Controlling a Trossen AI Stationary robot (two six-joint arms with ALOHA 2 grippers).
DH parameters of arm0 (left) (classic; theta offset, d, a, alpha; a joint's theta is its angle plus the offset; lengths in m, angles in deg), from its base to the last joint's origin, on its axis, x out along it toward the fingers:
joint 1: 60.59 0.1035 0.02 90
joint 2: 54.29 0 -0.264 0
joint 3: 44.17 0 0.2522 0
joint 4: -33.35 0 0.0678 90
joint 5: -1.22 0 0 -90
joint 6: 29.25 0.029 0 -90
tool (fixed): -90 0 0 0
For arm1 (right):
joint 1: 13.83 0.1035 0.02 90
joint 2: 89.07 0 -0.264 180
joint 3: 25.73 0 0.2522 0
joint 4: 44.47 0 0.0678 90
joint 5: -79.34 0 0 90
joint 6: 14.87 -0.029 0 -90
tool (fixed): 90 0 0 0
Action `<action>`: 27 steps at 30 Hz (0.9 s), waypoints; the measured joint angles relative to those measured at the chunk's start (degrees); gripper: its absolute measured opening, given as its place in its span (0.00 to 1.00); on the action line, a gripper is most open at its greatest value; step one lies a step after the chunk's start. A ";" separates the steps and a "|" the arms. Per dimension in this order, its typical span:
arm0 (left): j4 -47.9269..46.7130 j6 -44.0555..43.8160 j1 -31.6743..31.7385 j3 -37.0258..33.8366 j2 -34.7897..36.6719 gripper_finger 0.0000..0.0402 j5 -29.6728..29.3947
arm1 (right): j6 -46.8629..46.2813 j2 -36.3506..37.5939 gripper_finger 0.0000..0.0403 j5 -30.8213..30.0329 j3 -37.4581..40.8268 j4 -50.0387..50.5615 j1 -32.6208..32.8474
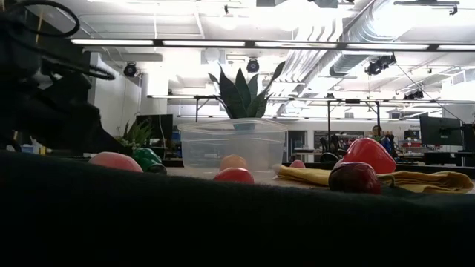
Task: Pick and placing Produce into tupperware
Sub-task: Put the green bell pepper into the transparent container
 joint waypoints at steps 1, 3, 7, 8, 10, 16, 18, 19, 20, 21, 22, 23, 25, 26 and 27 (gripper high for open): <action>1.61 1.96 0.69 0.00 0.00 0.94 0.59 | 0.00 0.00 0.59 0.00 0.00 -0.01 0.00; 3.99 5.46 1.97 0.02 0.00 0.94 1.96 | -0.02 0.00 0.59 0.00 0.00 0.00 0.00; 4.56 6.62 3.74 -0.22 0.00 0.94 2.58 | -0.18 0.00 0.59 -0.01 0.00 0.02 0.02; 4.67 6.56 4.16 -0.46 0.00 0.94 2.66 | -0.29 0.00 0.59 -0.01 0.00 0.09 0.02; 5.18 6.37 4.99 -0.96 0.00 0.94 3.24 | -0.41 0.00 0.59 -0.01 0.00 0.44 0.02; 10.49 8.95 6.76 -1.97 -0.02 0.94 4.28 | -0.03 0.00 0.59 -0.02 0.00 0.55 0.02; 12.14 11.96 7.51 -1.97 -0.01 0.94 5.06 | 0.08 0.00 0.59 -0.02 0.00 0.55 0.02; 13.09 13.46 7.95 -1.97 -0.01 0.94 5.77 | 0.31 0.00 0.59 -0.02 0.00 0.57 0.02; 13.85 14.87 8.44 -1.97 -0.01 0.94 6.67 | 0.42 0.00 0.59 -0.02 0.00 0.57 0.02; 14.28 16.12 9.01 -1.95 0.00 0.94 7.46 | 0.47 0.00 0.59 -0.02 0.00 0.57 0.02; 14.62 17.18 9.55 -1.97 -0.02 0.94 8.08 | 0.48 0.00 0.59 -0.02 0.00 0.57 0.02; 14.85 17.80 10.07 -1.97 0.00 0.94 8.56 | 0.56 0.00 0.59 -0.02 0.00 0.57 0.02; 14.93 18.50 11.03 -1.97 -0.02 0.94 9.02 | 0.92 0.00 0.59 -0.02 0.00 0.57 0.02; 15.01 18.94 11.41 -1.97 -0.02 0.94 9.18 | 0.94 0.00 0.59 -0.02 0.00 0.57 0.02; 15.39 19.34 11.80 -1.97 -0.02 0.94 9.48 | 0.92 0.00 0.59 -0.02 0.00 0.57 0.02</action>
